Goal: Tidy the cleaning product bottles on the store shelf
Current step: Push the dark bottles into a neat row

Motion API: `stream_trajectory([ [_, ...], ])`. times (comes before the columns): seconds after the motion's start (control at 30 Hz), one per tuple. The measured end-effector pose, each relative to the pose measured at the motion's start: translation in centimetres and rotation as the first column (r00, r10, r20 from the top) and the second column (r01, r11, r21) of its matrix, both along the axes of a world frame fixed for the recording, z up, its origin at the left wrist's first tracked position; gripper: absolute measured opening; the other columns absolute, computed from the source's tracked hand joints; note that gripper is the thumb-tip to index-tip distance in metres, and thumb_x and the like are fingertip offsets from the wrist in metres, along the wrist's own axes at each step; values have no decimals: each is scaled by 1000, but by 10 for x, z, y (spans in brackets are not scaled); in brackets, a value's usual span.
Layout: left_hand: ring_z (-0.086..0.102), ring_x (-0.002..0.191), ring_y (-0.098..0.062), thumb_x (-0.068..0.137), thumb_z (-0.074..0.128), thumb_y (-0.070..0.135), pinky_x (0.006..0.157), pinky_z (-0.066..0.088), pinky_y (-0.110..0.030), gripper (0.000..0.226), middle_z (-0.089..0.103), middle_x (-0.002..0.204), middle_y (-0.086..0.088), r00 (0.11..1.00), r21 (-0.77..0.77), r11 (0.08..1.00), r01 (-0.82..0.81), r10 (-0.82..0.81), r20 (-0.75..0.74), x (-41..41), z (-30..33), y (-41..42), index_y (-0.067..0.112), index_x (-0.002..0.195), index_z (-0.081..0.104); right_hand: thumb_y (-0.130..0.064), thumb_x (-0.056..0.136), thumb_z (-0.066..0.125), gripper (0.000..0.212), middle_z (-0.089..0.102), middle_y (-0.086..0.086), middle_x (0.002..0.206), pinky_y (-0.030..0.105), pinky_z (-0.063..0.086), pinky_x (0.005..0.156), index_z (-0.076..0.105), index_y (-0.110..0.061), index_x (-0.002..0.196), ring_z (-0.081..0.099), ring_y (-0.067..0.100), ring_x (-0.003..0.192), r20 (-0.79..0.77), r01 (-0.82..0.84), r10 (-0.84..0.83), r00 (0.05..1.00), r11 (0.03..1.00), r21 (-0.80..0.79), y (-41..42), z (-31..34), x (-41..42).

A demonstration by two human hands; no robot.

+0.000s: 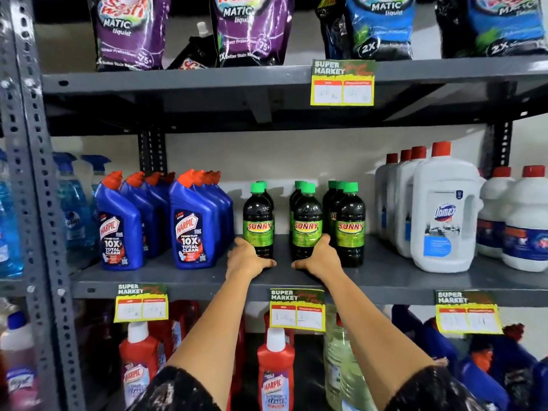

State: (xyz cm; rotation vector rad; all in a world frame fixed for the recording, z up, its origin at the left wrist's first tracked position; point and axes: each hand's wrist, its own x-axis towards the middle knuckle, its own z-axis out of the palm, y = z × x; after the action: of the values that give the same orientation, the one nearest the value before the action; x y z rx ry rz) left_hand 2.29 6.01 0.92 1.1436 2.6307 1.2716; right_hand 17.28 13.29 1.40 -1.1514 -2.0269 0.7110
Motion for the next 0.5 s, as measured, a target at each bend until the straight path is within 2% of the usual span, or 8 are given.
stream_trajectory([
  [0.1, 45, 127, -38, 65, 84, 40, 102, 44, -44, 90, 51, 134, -22, 1000, -20, 1000, -8, 8, -21, 0, -1, 1, 1, 129, 33, -27, 69, 84, 83, 61, 21, 118, 40, 49, 81, 30, 1, 126, 60, 38, 109, 10, 22, -22, 1000, 999, 28, 2, -1, 0],
  [0.27, 48, 124, -36, 65, 84, 42, 100, 46, -45, 87, 54, 130, -20, 999, -17, 1000, -19, 19, -28, 3, -2, 0, 4, 126, 34, -32, 66, 85, 85, 62, 21, 118, 45, 51, 88, 32, -1, 124, 59, 39, 110, 35, 25, -25, 999, 999, 25, 7, -4, -1],
  [0.5, 51, 122, -35, 64, 84, 44, 98, 48, -45, 89, 56, 129, -19, 999, -4, 1000, -16, 16, -49, -2, -5, 0, 3, 126, 35, -30, 67, 84, 82, 62, 20, 118, 45, 51, 89, 33, -1, 123, 59, 39, 111, 22, 26, -27, 999, 999, 36, 9, -6, -3],
])
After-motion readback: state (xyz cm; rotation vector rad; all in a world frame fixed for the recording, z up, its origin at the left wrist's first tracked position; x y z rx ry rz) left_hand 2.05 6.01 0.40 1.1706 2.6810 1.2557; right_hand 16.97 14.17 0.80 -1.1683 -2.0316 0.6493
